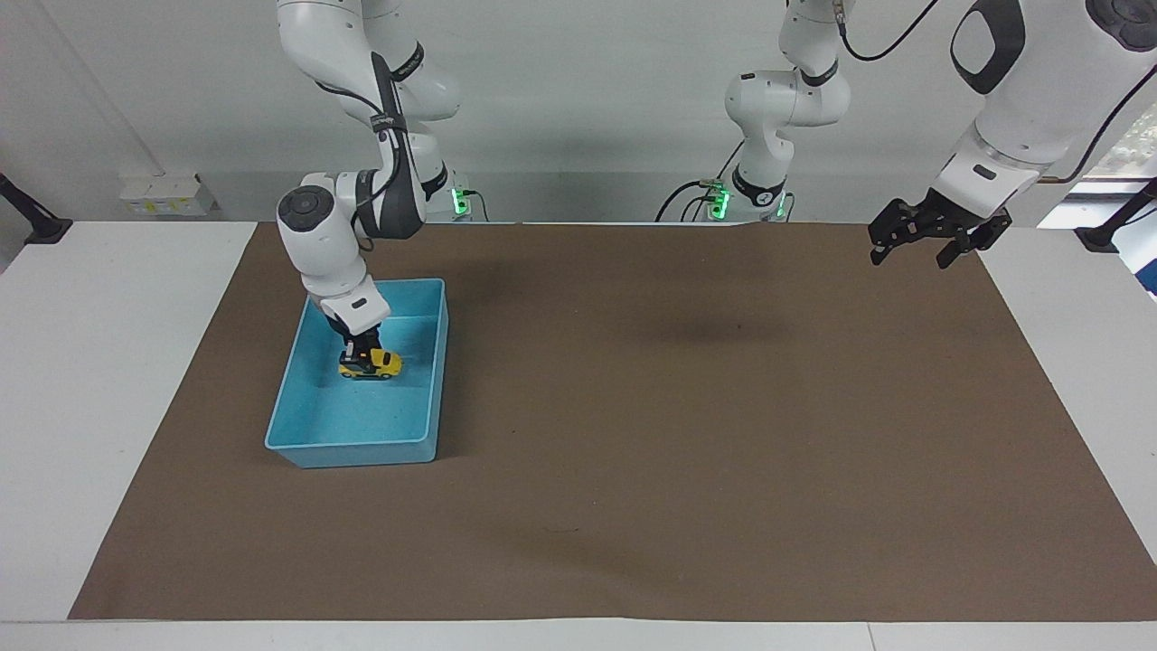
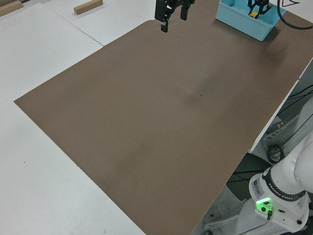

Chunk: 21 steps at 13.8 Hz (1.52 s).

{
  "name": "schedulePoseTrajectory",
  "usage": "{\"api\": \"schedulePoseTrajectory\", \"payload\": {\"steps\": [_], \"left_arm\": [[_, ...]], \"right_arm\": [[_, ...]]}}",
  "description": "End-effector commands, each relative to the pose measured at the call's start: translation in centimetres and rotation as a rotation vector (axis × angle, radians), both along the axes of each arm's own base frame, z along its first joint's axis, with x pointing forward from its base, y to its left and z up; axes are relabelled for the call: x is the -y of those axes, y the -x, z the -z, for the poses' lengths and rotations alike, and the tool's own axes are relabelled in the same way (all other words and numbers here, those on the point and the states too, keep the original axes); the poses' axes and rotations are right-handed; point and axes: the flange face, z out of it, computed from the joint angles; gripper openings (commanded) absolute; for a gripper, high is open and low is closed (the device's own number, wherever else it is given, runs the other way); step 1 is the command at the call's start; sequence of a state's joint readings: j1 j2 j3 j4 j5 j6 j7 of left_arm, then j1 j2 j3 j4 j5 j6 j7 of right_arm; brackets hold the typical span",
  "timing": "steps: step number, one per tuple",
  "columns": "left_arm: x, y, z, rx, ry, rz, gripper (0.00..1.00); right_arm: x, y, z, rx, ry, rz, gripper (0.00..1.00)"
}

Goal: Wind up and store yellow beetle car
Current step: 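Lower the car into the bin and open the right gripper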

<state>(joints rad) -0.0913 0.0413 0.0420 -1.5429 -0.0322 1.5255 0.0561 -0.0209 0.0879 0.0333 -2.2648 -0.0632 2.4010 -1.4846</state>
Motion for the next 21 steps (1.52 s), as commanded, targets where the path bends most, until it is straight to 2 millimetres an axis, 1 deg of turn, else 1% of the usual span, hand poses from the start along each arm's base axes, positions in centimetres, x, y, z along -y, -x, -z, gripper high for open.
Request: {"api": "schedulePoseTrajectory", "payload": {"steps": [1, 2, 3, 5, 7, 10, 12, 14, 17, 18, 21], "left_arm": [[-0.3, 0.6, -0.3, -0.002, -0.009, -0.008, 1.0], [-0.5, 0.6, -0.3, -0.002, -0.009, -0.013, 1.0], [-0.4, 0.6, -0.3, -0.002, -0.009, -0.011, 1.0], [-0.4, 0.6, -0.3, -0.002, -0.009, -0.011, 1.0], [-0.3, 0.6, -0.3, -0.002, -0.009, -0.008, 1.0], [-0.3, 0.6, -0.3, -0.002, -0.009, -0.008, 1.0], [-0.3, 0.6, -0.3, -0.002, -0.009, -0.008, 1.0], [-0.3, 0.6, -0.3, -0.002, -0.009, -0.008, 1.0], [-0.3, 0.6, -0.3, -0.002, -0.009, -0.008, 1.0], [-0.3, 0.6, -0.3, -0.002, -0.009, -0.01, 1.0], [-0.3, 0.6, -0.3, -0.002, -0.009, -0.008, 1.0]], "right_arm": [[0.3, 0.3, 0.2, 0.005, -0.004, -0.005, 0.19], [0.1, 0.3, 0.2, 0.0, -0.008, 0.018, 0.68], [-0.2, 0.3, 0.1, -0.001, -0.008, 0.039, 1.0], [-1.0, 0.0, -0.2, 0.007, -0.011, 0.054, 1.0], [-1.4, -0.5, -1.2, 0.013, -0.013, 0.078, 1.0], [-1.6, -2.2, -4.7, -0.01, -0.016, 0.109, 1.0], [-1.6, -2.9, -6.8, -0.021, -0.042, 0.17, 1.0], [-1.9, -3.5, -8.5, -0.017, -0.086, 0.261, 1.0], [-1.9, -3.9, -11.1, -0.025, -0.096, 0.447, 1.0], [-1.7, -4.0, -12.5, -0.021, -0.098, 0.54, 1.0], [-0.8, -3.6, -17.6, -0.04, -0.079, 0.795, 1.0]]}}
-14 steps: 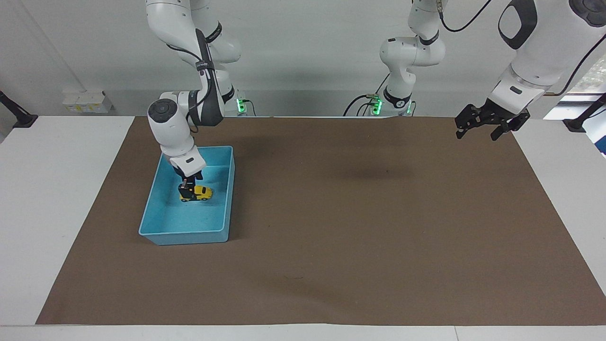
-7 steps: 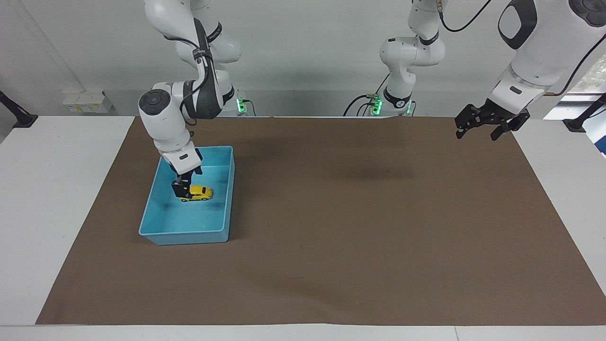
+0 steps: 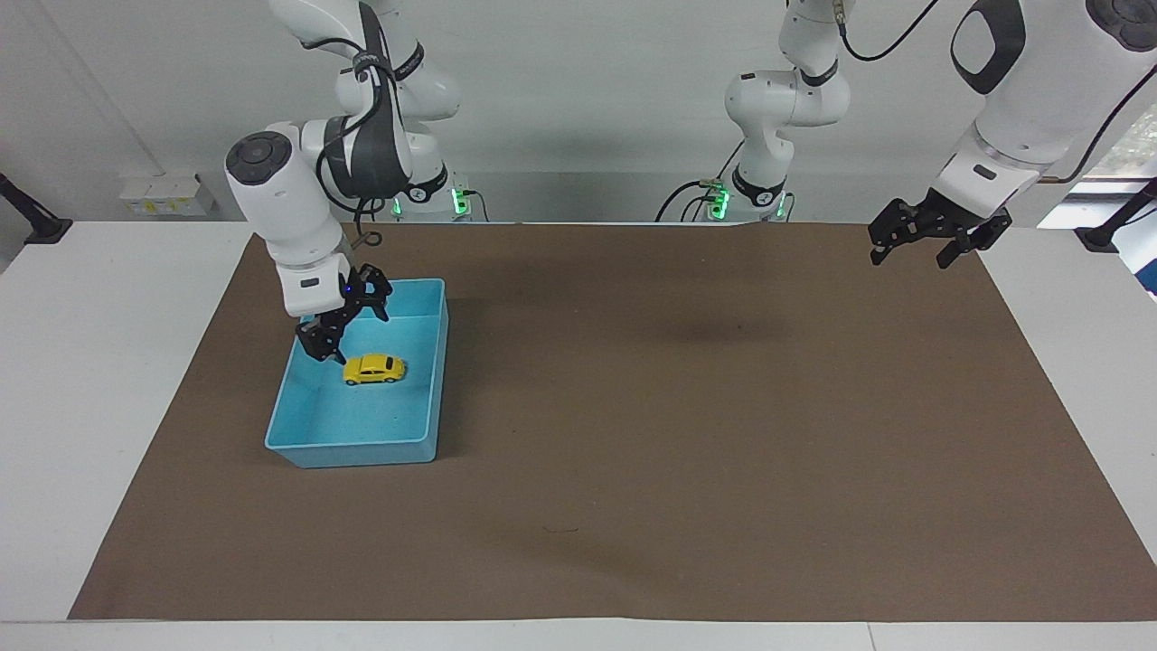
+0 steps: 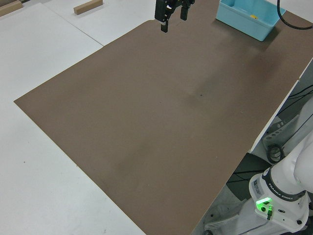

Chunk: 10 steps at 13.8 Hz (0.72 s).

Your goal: Wind up and store yellow beetle car

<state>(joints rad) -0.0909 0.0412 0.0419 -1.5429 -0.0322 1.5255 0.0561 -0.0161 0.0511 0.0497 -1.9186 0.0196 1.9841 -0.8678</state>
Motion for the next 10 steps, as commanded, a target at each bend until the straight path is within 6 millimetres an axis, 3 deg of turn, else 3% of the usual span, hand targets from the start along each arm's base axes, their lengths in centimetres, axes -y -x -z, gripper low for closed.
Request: {"api": "schedulePoseTrajectory", "payload": {"steps": [1, 5, 8, 10], "left_arm": [[-0.2, 0.6, -0.3, -0.002, -0.009, -0.008, 1.0], [-0.2, 0.6, -0.2, -0.004, -0.009, -0.008, 1.0], [-0.2, 0.6, -0.3, -0.002, -0.009, -0.008, 1.0], [-0.4, 0.6, -0.3, -0.002, -0.009, -0.011, 1.0]], "right_arm": [[0.9, 0.4, -5.2, -0.03, -0.003, 0.223, 1.0], [1.9, 1.5, -8.2, -0.04, -0.004, 0.488, 1.0], [1.5, 1.7, -10.4, -0.013, -0.027, 0.693, 1.0], [0.7, 1.3, -12.0, 0.025, -0.027, 0.731, 1.0]]}}
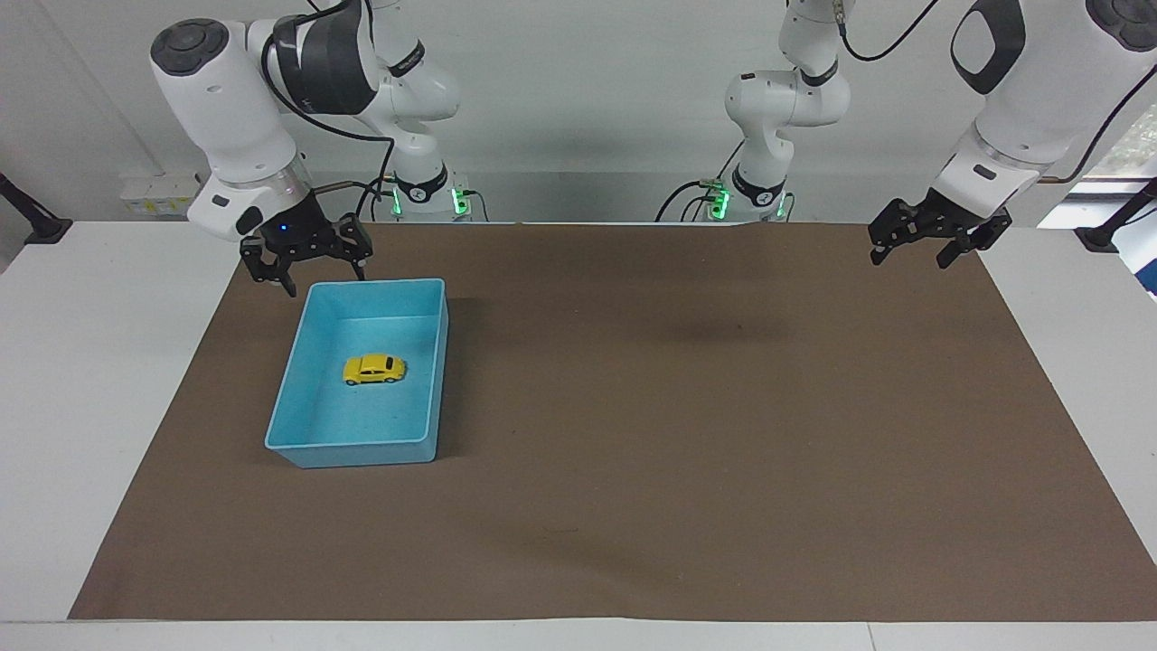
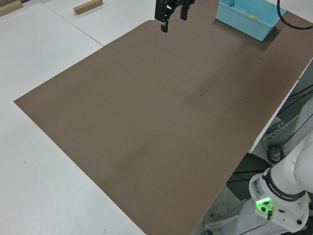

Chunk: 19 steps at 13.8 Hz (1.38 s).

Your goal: Wind up and store yellow beetle car

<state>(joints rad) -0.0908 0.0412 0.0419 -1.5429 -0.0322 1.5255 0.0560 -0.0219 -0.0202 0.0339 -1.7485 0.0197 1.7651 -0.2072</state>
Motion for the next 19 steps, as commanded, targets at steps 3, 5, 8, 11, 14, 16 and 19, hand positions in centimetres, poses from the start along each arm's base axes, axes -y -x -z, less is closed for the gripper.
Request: {"api": "schedulePoseTrajectory", "payload": {"steps": [3, 5, 8, 11, 14, 16, 19], "left_arm": [[-0.2, 0.6, -0.3, -0.002, -0.009, -0.008, 1.0], [-0.2, 0.6, -0.3, -0.002, -0.009, -0.008, 1.0], [-0.2, 0.6, -0.3, -0.002, -0.009, -0.008, 1.0], [-0.2, 0.6, -0.3, -0.002, -0.009, -0.008, 1.0], [-0.4, 0.6, -0.3, -0.002, -0.009, -0.011, 1.0], [-0.3, 0.6, -0.3, -0.002, -0.009, -0.01, 1.0], [-0.2, 0.6, -0.3, -0.002, -0.009, -0.008, 1.0]], "right_arm": [[0.2, -0.6, -1.8, 0.027, -0.025, 0.089, 1.0], [-0.4, -0.5, -2.1, 0.025, -0.021, 0.199, 1.0], [0.1, -0.6, -2.4, 0.028, -0.026, 0.275, 1.0], [0.6, -0.4, -2.7, 0.032, -0.022, 0.287, 1.0], [0.7, -0.3, -2.9, 0.029, -0.035, 0.291, 1.0], [1.1, -0.1, -2.9, 0.016, -0.03, 0.295, 1.0], [1.2, -0.1, -2.9, 0.015, -0.033, 0.295, 1.0]]}}
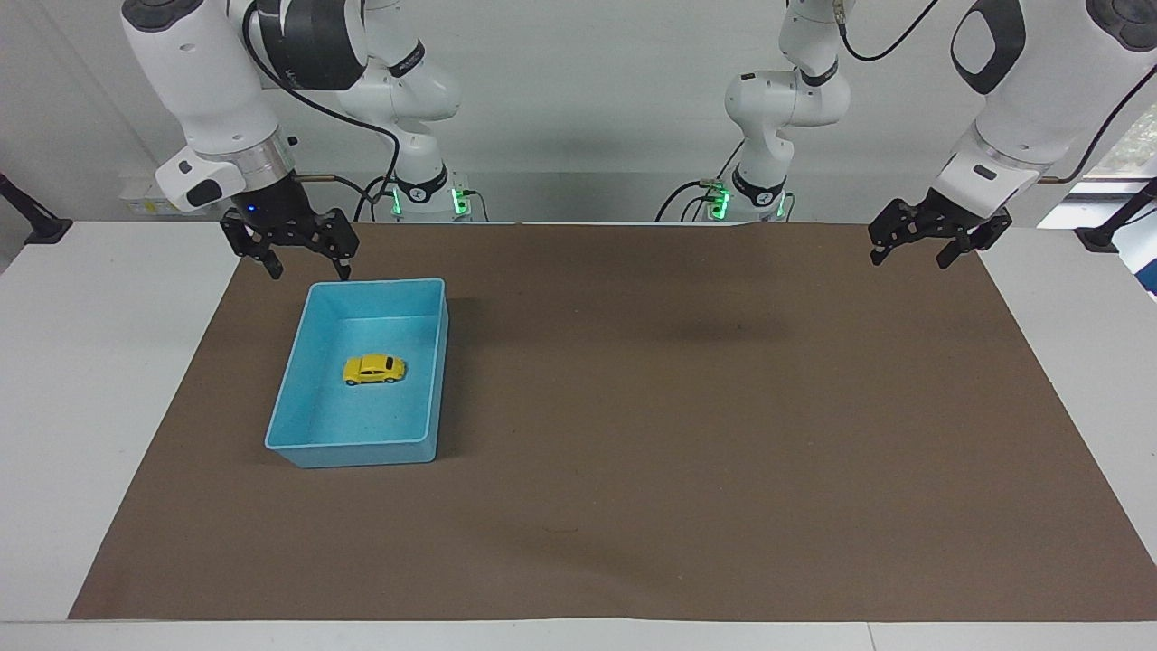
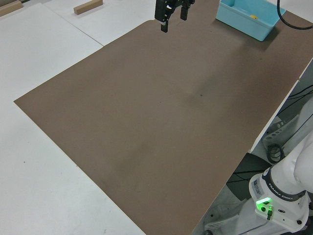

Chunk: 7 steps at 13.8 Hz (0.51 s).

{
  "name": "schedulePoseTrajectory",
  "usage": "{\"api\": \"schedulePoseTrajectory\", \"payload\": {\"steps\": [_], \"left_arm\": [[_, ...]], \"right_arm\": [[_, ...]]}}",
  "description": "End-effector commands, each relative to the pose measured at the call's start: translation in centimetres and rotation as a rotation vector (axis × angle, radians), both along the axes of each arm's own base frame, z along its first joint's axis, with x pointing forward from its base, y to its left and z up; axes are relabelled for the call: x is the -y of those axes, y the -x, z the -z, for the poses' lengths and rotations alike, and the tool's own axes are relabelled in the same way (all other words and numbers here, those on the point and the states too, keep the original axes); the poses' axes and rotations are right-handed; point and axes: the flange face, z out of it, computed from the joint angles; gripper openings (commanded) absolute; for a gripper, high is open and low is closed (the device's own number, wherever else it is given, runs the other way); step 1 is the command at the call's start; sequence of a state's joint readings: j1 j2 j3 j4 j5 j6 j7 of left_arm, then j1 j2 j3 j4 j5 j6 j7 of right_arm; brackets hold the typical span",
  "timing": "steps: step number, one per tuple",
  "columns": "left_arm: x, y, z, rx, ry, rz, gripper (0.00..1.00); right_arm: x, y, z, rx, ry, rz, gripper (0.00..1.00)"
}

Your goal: Wind up and store yellow beetle car

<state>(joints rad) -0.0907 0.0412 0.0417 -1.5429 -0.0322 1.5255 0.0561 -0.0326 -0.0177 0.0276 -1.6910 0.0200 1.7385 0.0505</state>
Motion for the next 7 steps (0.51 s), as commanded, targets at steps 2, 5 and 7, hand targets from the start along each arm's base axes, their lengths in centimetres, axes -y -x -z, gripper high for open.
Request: {"api": "schedulePoseTrajectory", "payload": {"steps": [2, 5, 7], "left_arm": [[-0.24, 0.62, -0.3, -0.002, -0.009, -0.008, 1.0], [-0.24, 0.62, -0.3, -0.002, -0.009, -0.008, 1.0], [-0.24, 0.62, -0.3, -0.002, -0.009, -0.008, 1.0]], "right_arm": [[0.27, 0.14, -0.49, -0.006, -0.024, 0.023, 1.0], [0.87, 0.07, -0.56, 0.002, -0.025, 0.031, 1.0], [0.87, 0.04, -0.59, 0.005, -0.025, 0.032, 1.0]]}}
